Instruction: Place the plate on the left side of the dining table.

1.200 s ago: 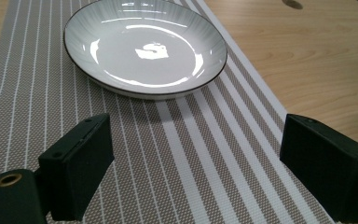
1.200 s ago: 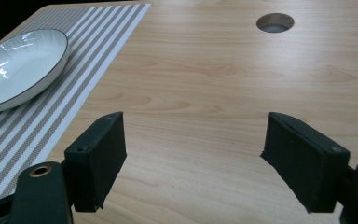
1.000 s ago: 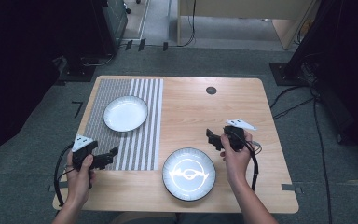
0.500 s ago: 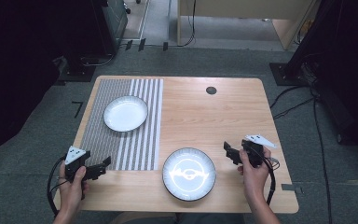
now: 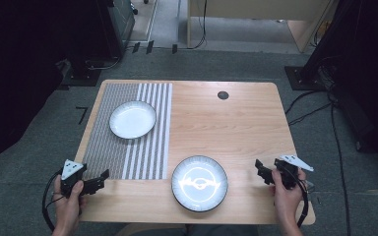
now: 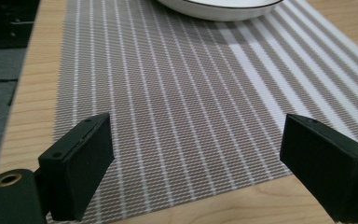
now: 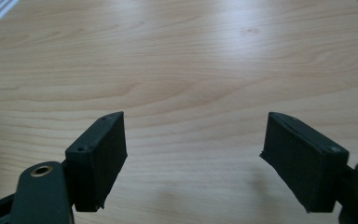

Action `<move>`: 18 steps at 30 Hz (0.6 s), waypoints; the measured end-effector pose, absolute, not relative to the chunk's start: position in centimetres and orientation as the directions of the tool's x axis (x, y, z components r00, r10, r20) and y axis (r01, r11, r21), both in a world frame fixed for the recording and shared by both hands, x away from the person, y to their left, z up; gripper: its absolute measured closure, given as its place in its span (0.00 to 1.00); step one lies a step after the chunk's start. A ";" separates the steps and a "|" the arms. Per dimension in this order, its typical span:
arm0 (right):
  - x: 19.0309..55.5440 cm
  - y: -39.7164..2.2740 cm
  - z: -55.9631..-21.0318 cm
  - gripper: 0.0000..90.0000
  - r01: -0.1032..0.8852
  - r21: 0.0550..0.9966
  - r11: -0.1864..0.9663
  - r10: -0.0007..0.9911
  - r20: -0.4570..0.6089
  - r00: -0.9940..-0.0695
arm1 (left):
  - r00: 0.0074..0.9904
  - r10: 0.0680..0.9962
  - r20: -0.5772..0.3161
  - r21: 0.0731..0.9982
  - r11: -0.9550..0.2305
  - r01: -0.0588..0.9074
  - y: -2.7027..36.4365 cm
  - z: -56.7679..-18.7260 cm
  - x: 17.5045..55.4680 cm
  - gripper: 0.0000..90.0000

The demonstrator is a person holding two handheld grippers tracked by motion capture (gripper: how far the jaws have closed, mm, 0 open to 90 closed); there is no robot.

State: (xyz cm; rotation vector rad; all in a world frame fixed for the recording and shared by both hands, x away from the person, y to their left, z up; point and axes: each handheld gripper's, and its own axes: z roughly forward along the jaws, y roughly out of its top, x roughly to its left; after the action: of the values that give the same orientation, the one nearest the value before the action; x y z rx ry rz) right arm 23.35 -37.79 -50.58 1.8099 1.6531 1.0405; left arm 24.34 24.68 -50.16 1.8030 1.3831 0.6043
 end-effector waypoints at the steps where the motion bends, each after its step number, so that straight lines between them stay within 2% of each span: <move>1: 22.9 -38.5 -50.8 0.24 0.617 0.770 -0.164 0.978 0.211 -0.002 | 0.295 0.954 -0.061 0.804 -0.128 0.581 25.0 -50.2 24.2 0.10; 13: 20.8 -42.2 -52.1 0.24 0.628 0.752 -0.199 0.977 0.202 0.068 | 0.259 0.963 -0.072 0.790 -0.103 0.604 27.2 -50.9 24.3 0.10; 18: 19.7 -43.0 -52.4 0.24 0.627 0.755 -0.190 0.980 0.183 0.077 | 0.277 0.958 -0.067 0.783 -0.122 0.610 27.5 -51.3 24.1 0.10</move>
State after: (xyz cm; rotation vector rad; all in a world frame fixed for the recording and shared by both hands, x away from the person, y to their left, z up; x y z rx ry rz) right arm 19.73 -42.96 -52.35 1.8711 1.5857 0.9458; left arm 24.12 27.49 -51.30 1.8253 1.4186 0.6113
